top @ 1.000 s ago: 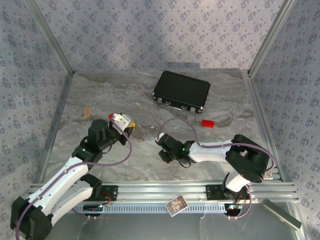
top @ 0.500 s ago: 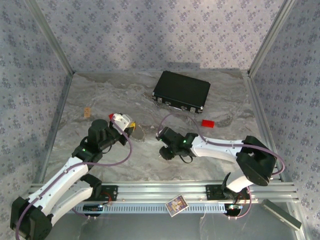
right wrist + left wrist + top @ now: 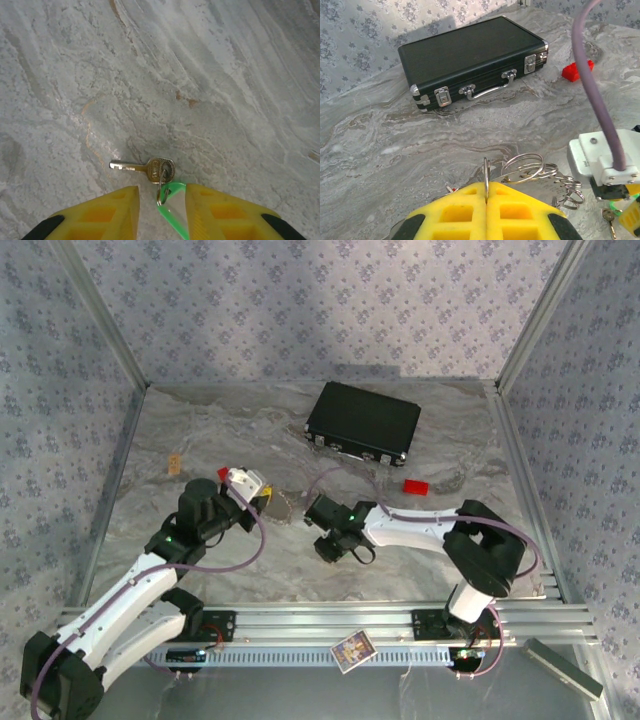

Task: Put the keys on the keyring

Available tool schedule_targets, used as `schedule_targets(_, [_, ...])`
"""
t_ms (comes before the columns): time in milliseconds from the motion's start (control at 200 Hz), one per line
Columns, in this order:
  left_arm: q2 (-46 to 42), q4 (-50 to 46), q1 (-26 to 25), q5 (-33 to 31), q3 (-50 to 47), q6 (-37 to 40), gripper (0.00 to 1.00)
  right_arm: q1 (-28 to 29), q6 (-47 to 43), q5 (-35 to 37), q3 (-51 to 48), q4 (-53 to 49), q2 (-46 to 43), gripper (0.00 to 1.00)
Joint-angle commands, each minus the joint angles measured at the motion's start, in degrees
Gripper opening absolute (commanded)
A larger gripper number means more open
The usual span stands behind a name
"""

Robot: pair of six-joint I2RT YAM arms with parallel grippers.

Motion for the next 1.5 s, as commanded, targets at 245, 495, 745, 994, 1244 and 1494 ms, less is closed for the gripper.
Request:
schedule_targets(245, [-0.26,0.87,-0.49,1.50,1.50,1.04,0.00,0.19,-0.78,0.68,2.49,-1.51,2.32,0.22])
schedule_targets(495, [-0.43,0.61,-0.59,1.51,1.59,1.14,0.00,0.12,-0.99,1.03,2.50,-2.03,2.44,0.16])
schedule_targets(745, [-0.44,0.55,-0.62,1.48,1.59,1.23,0.00,0.12,-0.95,1.49,2.51,-2.36,1.66,0.07])
schedule_targets(994, [-0.68,0.40,-0.68,1.42,1.59,1.23,0.00,0.07,-1.74,3.39,2.32,-3.33,-1.43,0.00])
schedule_targets(1244, [-1.38,-0.31,-0.98,6.56,2.29,1.87,0.00,-1.71,-8.09,5.12,-1.29,-0.15,-13.21,0.00])
schedule_targets(1494, [0.37,1.14,-2.44,20.36,3.39,2.48,0.00,-9.12,-17.03,1.88,-5.45,6.42,-25.34,0.00])
